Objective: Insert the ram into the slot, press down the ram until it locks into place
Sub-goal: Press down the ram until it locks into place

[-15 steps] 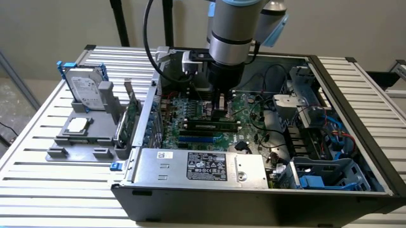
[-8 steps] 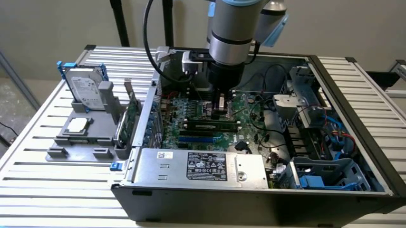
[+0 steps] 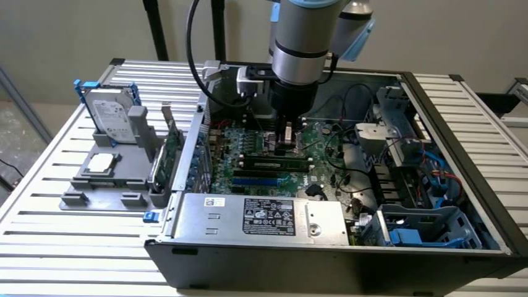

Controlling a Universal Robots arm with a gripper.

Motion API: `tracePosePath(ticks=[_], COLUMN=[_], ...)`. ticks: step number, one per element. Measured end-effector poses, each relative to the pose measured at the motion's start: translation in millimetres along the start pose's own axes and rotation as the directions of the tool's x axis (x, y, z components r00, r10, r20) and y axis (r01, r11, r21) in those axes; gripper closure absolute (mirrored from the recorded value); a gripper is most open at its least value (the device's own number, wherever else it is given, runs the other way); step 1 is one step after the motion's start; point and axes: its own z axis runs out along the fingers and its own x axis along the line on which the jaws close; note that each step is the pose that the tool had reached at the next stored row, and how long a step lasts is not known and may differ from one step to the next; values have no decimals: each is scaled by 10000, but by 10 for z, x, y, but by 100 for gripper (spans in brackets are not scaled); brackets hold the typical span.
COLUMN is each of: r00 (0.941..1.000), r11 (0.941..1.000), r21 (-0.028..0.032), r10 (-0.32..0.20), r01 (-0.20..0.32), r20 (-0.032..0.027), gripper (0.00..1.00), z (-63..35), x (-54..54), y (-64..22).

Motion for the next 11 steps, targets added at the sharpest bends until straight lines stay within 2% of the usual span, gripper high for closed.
tracePosePath(ticks=[7, 11], r00=[10000, 10000], r11=[10000, 10000], r21=[0, 1], r10=[-1, 0], r01=[1, 0], r20=[0, -2], gripper=[89, 89], z=[6, 71], x=[-4, -15], y=[-1, -3])
